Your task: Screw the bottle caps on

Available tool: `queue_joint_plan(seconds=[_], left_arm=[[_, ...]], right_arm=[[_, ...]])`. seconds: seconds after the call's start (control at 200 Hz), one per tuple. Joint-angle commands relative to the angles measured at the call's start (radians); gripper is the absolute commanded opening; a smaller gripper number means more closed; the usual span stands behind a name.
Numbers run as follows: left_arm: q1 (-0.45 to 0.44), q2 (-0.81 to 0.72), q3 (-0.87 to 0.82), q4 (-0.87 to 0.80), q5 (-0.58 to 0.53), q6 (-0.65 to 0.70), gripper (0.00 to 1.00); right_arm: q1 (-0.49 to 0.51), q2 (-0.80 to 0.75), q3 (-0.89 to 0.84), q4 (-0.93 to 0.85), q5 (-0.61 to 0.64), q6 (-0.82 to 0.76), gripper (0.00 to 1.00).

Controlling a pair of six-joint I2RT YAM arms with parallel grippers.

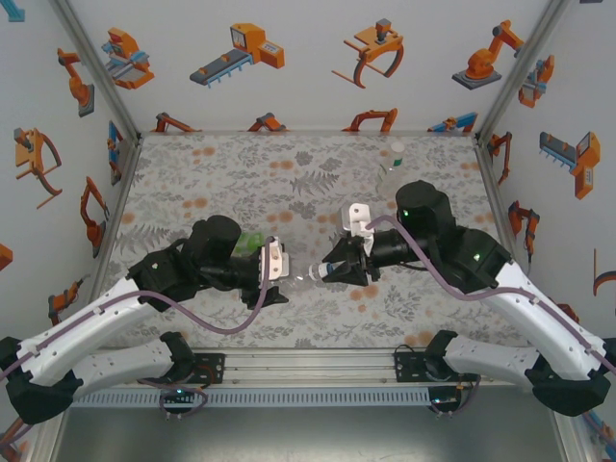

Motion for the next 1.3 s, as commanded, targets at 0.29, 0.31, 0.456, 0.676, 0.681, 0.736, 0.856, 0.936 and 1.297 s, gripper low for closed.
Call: queue_joint_plan(seconds=[0.29,0.31,0.456,0.676,0.681,0.736,0.856,0.936,1.297], left_arm=[[-0.005,0.003,0.04,0.024,0.025,0.0,0.0],[-0.005,0.001,0.041,0.024,0.025,0.002,0.0],[-0.006,0.0,0.04,0.025,0.025,0.001,0.0],[-0.007,0.011,0.043,0.031,0.033,-0.009,0.0],[-0.007,0.011,0.043,0.031,0.033,-0.009,0.0],[-0.007,0.014,0.044,0.036,0.037,-0.014,0.0],[-0.007,0.015,0.042,0.043,0.047,-0.016,0.0],[-0.007,0.014,0.041,0.045,0.042,-0.018,0.0],[-0.007,-0.004,0.017,0.071,0.009,-0.03,0.0]], right_arm=[[0.025,0.019,-0.002,0.027,0.105,-0.016,0.0],[0.025,0.018,-0.001,0.024,0.112,-0.019,0.0],[0.027,0.022,0.004,0.015,0.124,-0.026,0.0],[0.043,0.035,0.003,-0.009,0.055,-0.063,0.0],[0.043,0.036,0.004,-0.01,0.055,-0.063,0.0],[0.048,0.04,0.005,-0.022,0.056,-0.072,0.0],[0.058,0.047,0.001,-0.034,0.066,-0.085,0.0],[0.061,0.047,-0.002,-0.038,0.067,-0.085,0.0],[0.068,0.001,-0.098,0.153,0.251,0.615,0.0]])
